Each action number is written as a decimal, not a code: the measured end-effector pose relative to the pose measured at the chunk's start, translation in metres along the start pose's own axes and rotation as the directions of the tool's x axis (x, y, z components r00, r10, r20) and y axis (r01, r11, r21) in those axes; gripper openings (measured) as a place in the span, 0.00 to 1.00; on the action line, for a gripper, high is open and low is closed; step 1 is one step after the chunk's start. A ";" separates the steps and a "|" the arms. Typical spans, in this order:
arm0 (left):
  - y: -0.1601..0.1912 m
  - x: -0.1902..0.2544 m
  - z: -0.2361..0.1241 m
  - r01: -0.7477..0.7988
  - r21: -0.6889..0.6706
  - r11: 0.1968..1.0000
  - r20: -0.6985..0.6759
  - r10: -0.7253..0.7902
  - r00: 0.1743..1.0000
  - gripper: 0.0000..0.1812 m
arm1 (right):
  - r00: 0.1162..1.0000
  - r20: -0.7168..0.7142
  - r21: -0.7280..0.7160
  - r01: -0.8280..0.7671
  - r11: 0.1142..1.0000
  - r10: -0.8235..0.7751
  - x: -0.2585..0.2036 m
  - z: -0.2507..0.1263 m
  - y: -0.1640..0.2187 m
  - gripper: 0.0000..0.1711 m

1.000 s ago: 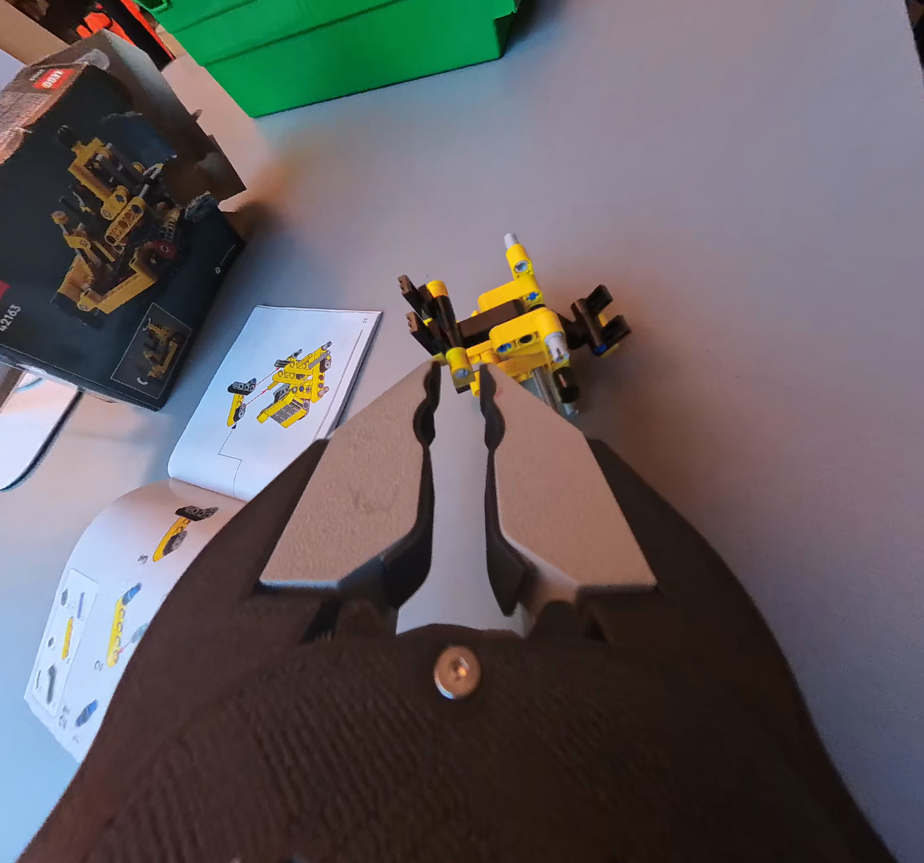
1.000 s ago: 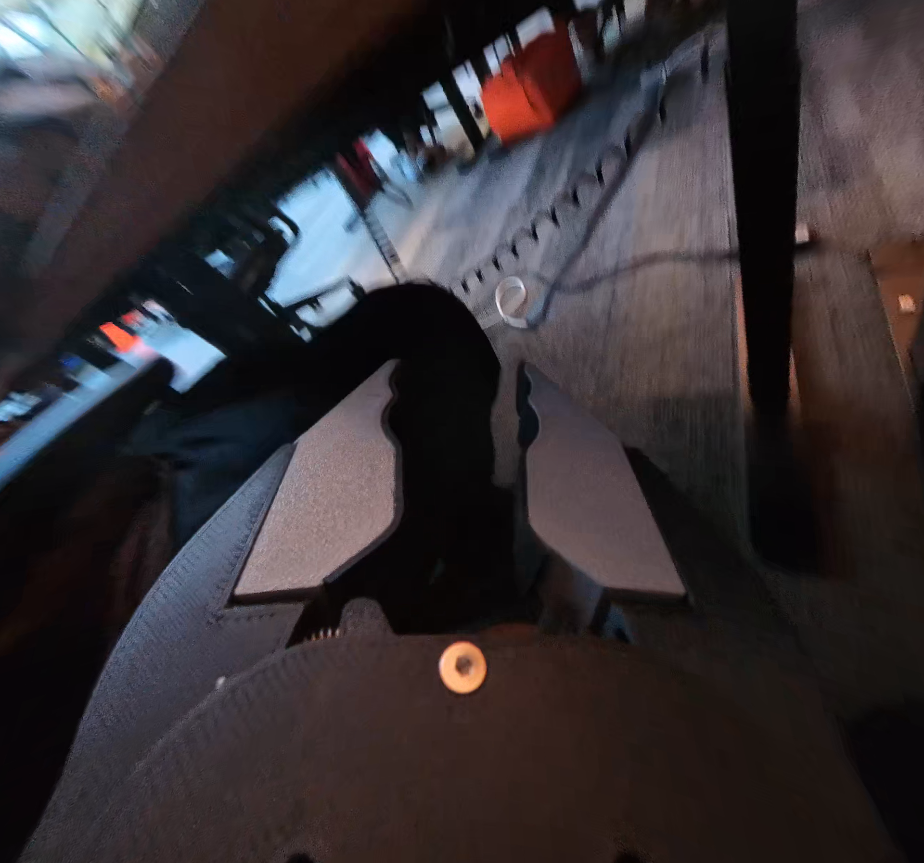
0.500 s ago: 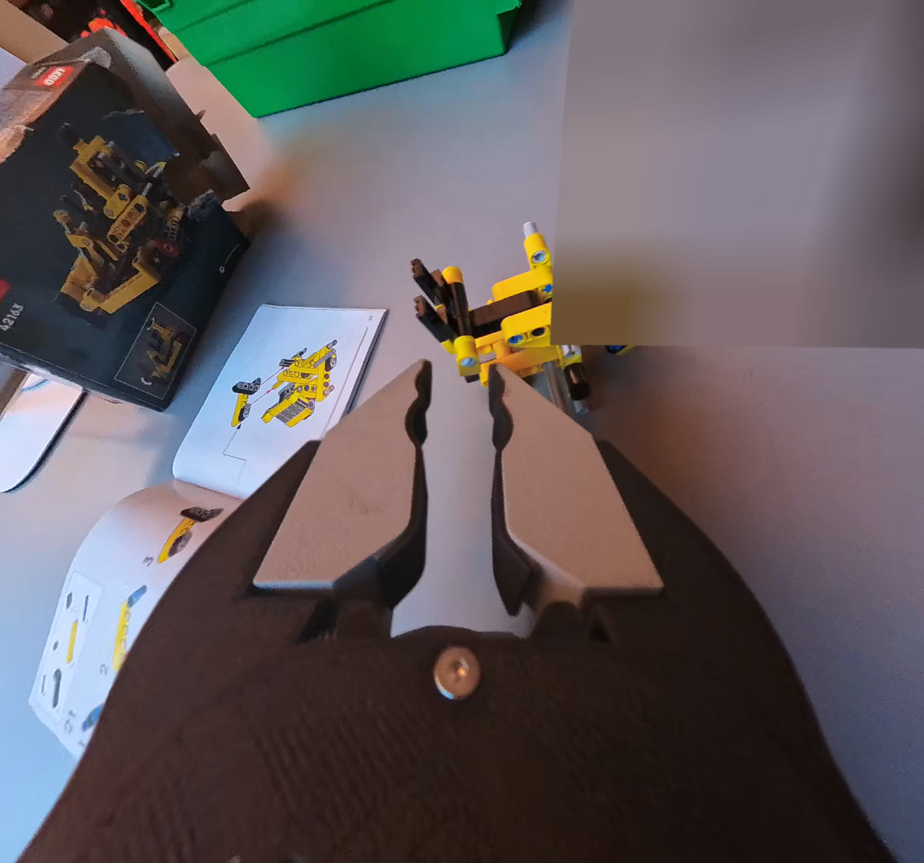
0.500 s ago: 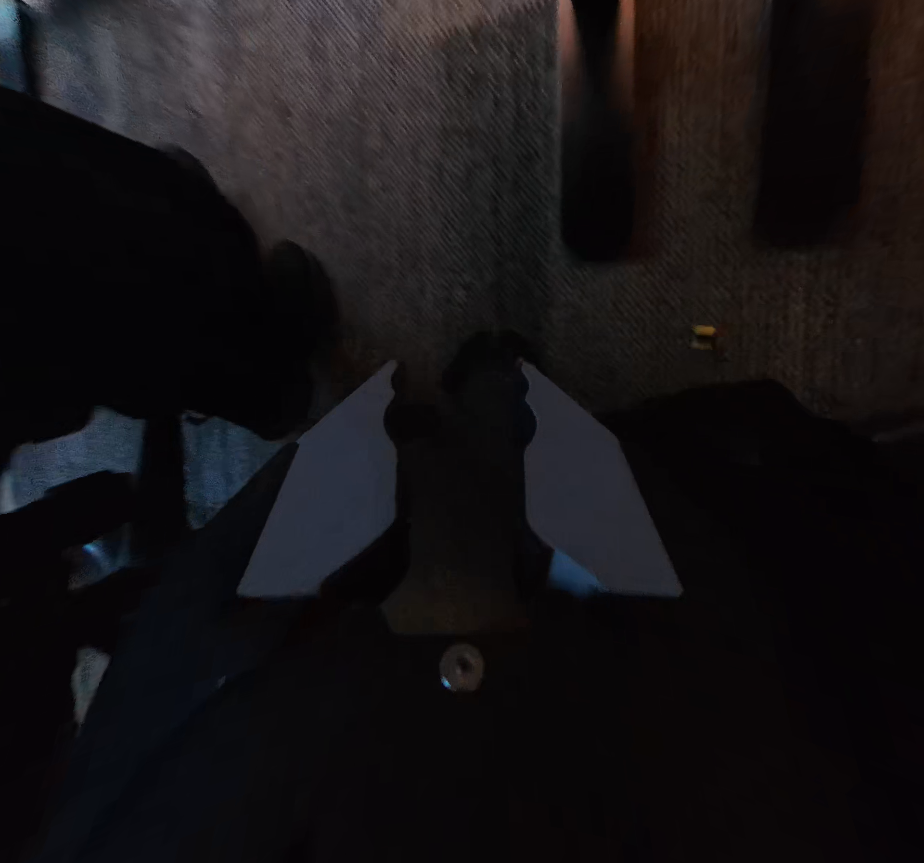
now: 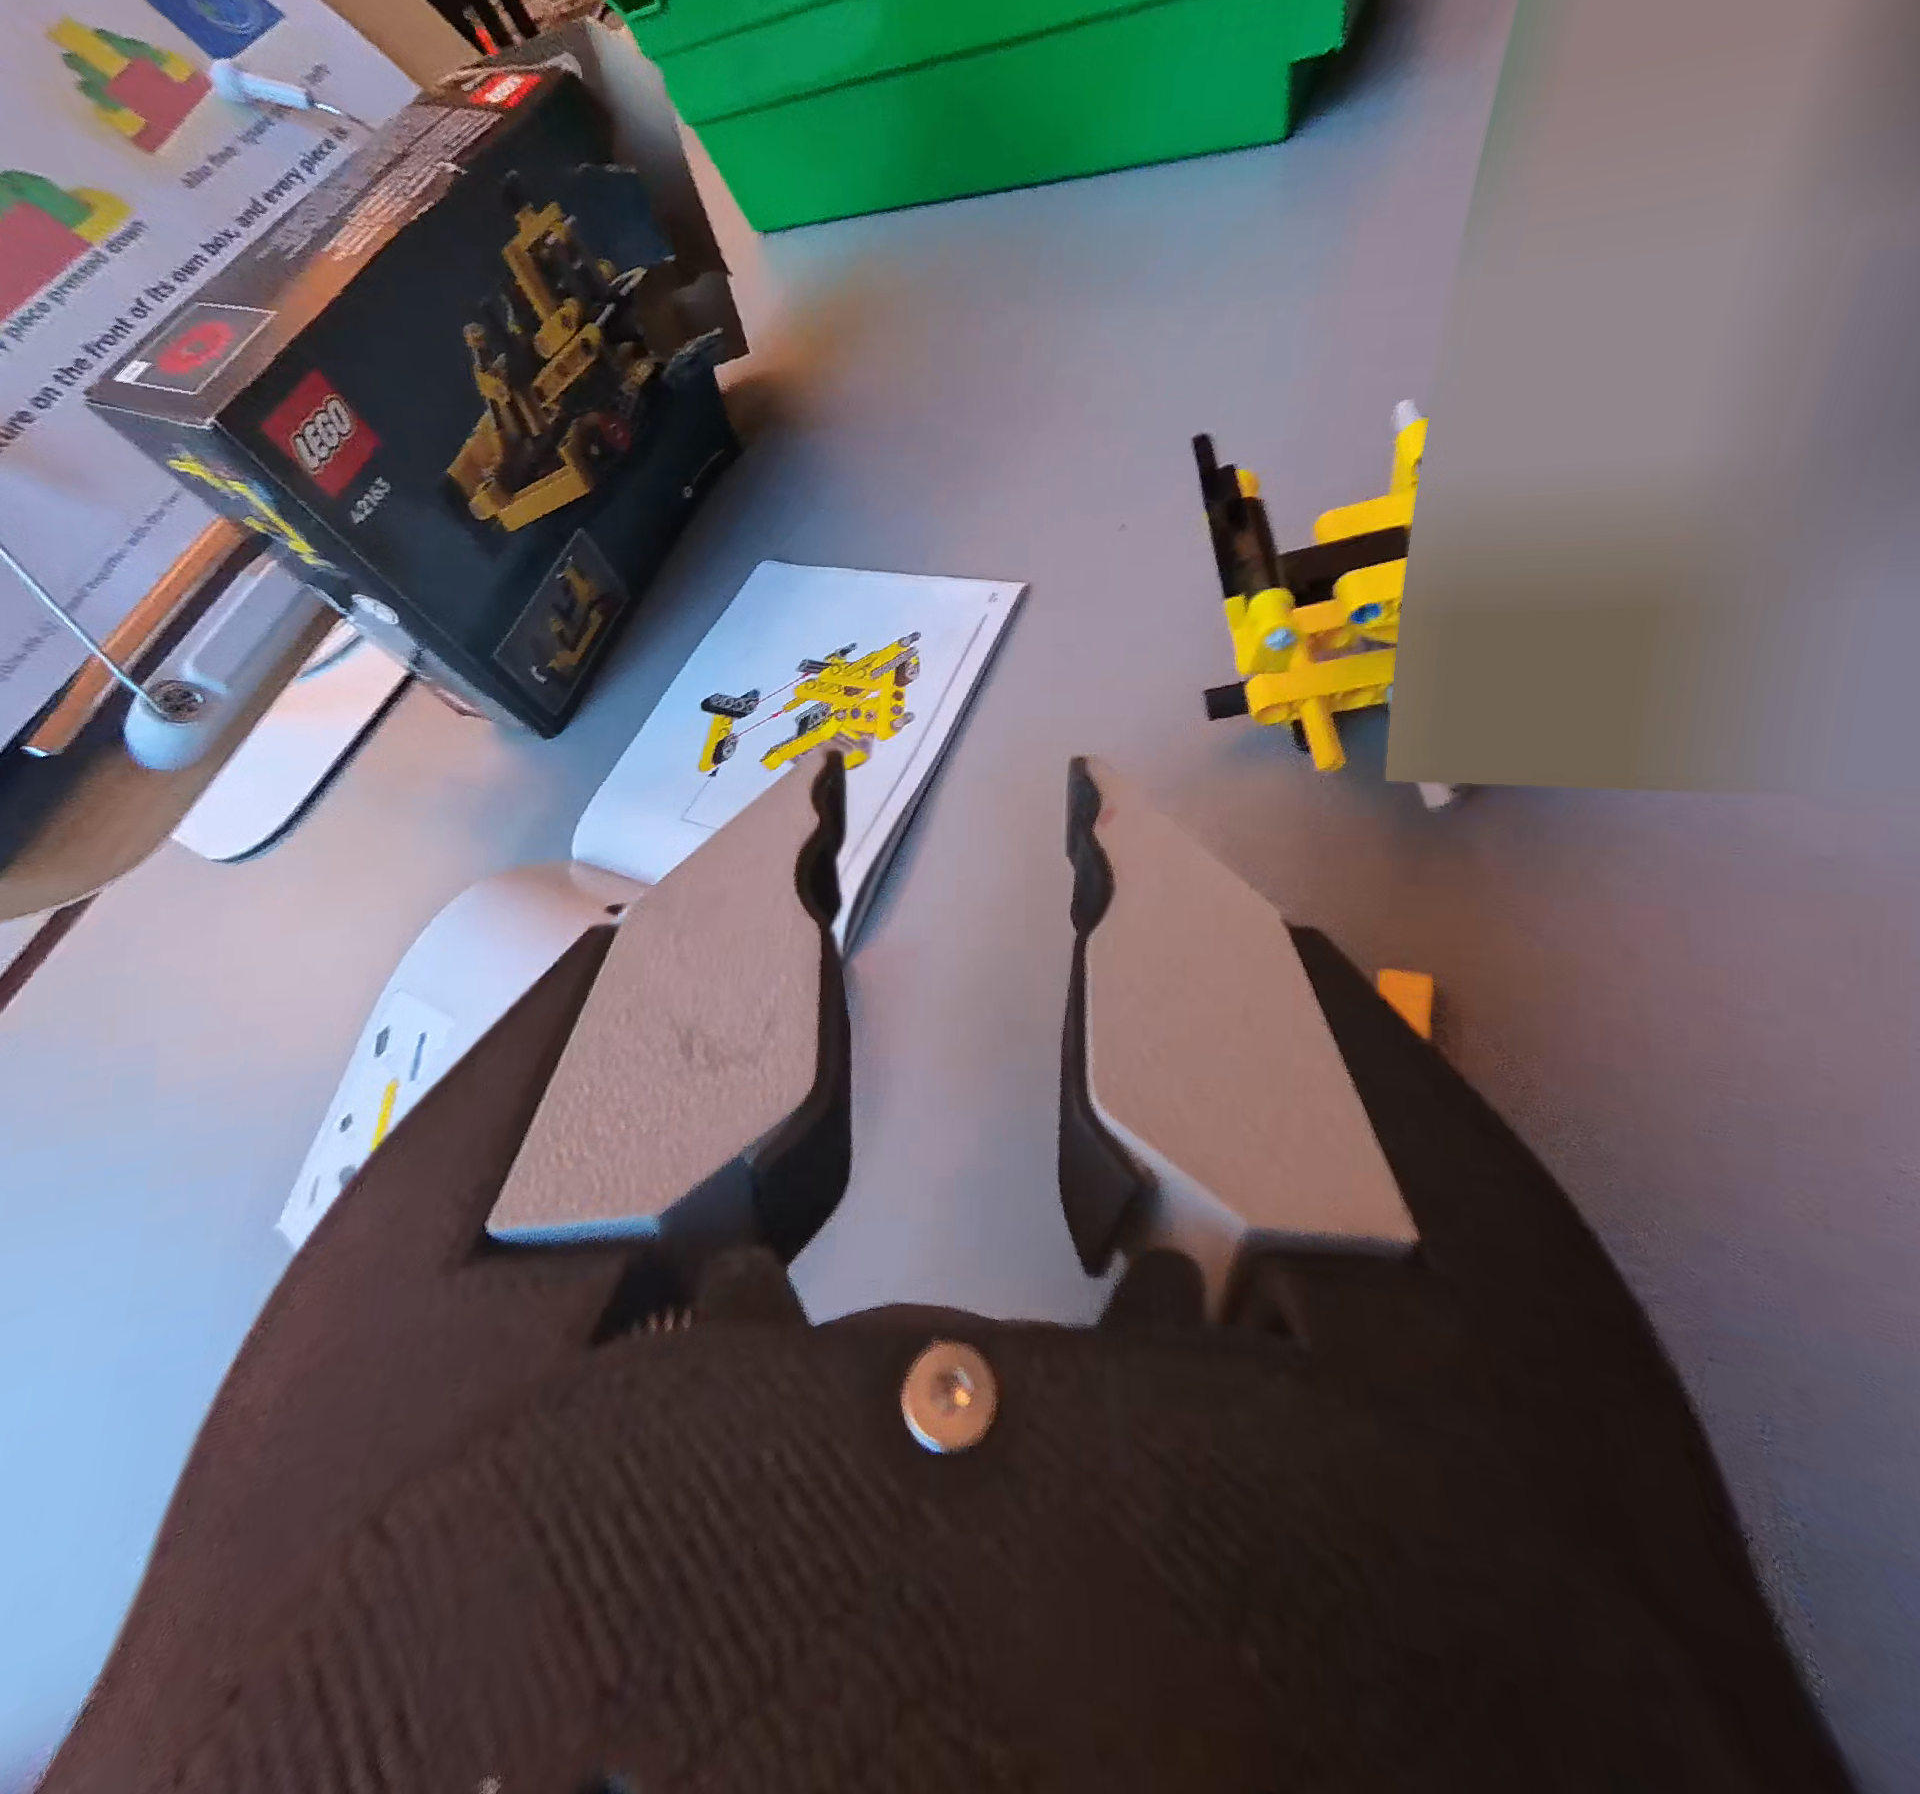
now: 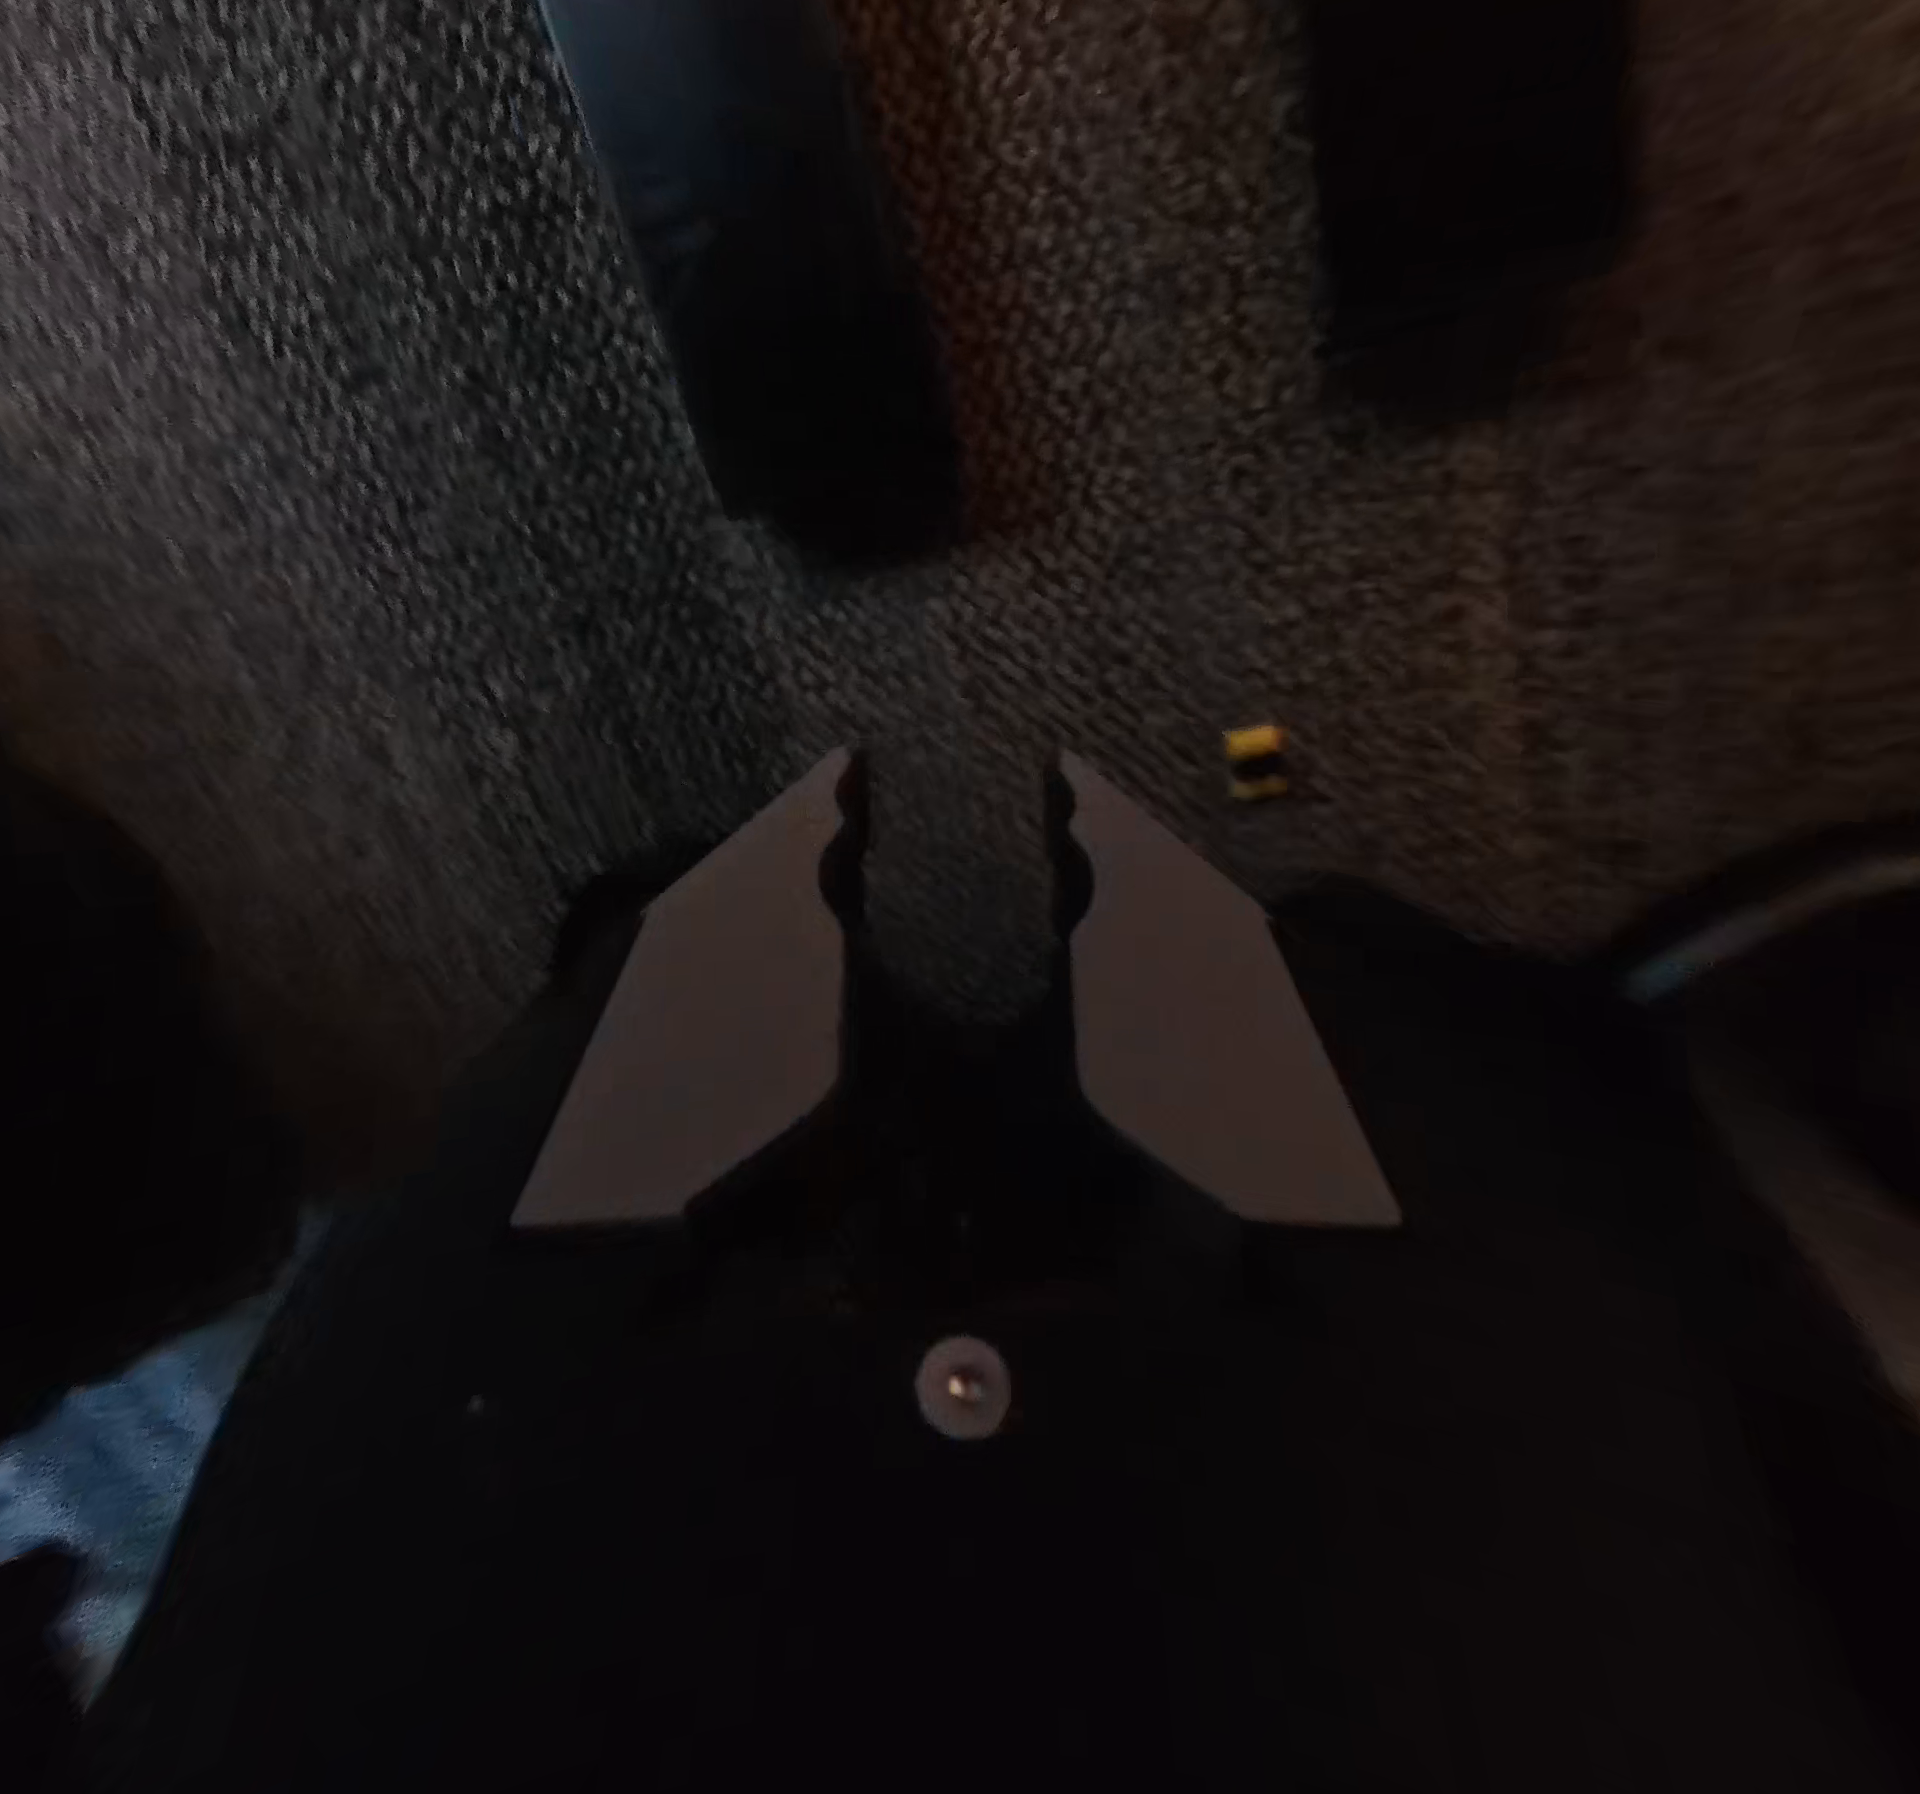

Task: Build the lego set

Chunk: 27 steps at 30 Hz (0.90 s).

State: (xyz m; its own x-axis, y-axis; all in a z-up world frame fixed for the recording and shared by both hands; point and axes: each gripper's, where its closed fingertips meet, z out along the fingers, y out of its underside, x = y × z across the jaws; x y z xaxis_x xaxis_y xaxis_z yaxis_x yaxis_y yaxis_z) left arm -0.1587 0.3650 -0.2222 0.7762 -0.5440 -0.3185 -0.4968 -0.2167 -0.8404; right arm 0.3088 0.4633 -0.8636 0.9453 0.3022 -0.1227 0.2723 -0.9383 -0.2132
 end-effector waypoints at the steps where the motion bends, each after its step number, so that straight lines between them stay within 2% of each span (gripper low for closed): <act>1: 0.000 -0.001 0.000 -0.002 -0.003 1.000 0.007 0.002 1.000 0.22 | 0.999 0.023 -0.025 -0.036 0.999 0.036 -0.004 0.018 -0.004 0.19; 4: -0.003 -0.006 -0.001 -0.009 0.013 1.000 0.035 0.009 0.999 0.22 | 0.999 -0.016 -0.088 -0.033 0.996 0.031 0.000 0.056 -0.014 0.19; 8: -0.002 -0.012 0.000 0.001 0.026 1.000 0.067 -0.003 0.998 0.21 | 0.978 -0.162 -0.262 0.084 0.961 -0.130 0.066 0.079 0.017 0.22; 9: -0.003 -0.013 -0.002 -0.003 0.038 0.999 0.070 0.000 0.998 0.22 | 0.982 -0.157 -0.285 0.061 0.957 -0.110 0.079 0.082 0.030 0.21; 11: -0.001 -0.015 -0.011 -0.037 0.054 0.998 0.088 0.032 0.996 0.21 | 0.997 -0.064 -0.345 -0.052 0.937 0.032 0.088 0.085 0.052 0.20; 14: 0.007 -0.034 -0.029 -0.048 0.074 0.996 0.197 0.032 0.980 0.16 | 0.982 0.077 -0.296 -0.140 0.945 0.170 0.092 0.084 0.044 0.18; 16: 0.011 -0.050 -0.035 -0.022 0.074 0.997 0.270 0.001 0.963 0.16 | 0.977 0.135 -0.329 -0.113 0.938 0.166 0.092 0.086 0.049 0.20; 20: 0.019 -0.069 -0.039 -0.019 0.018 1.000 0.407 0.010 0.913 0.23 | 0.980 0.149 -0.357 -0.074 0.931 0.135 0.092 0.096 0.056 0.22; 24: 0.028 -0.083 -0.045 0.015 -0.023 1.000 0.488 -0.002 0.873 0.24 | 0.990 0.119 -0.434 -0.015 0.901 0.074 0.093 0.107 0.065 0.18; 27: 0.035 -0.090 -0.045 0.041 -0.054 0.998 0.509 -0.008 0.861 0.22 | 0.993 0.112 -0.481 0.021 0.876 0.038 0.095 0.111 0.072 0.11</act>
State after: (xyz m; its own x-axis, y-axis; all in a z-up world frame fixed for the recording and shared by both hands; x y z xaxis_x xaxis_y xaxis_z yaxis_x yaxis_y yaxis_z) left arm -0.2634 0.3693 -0.2035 0.8696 -0.0541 -0.4908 -0.4848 -0.2824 -0.8278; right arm 0.3982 0.4433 -0.9977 0.9289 0.2830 -0.2389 0.3445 -0.8970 0.2769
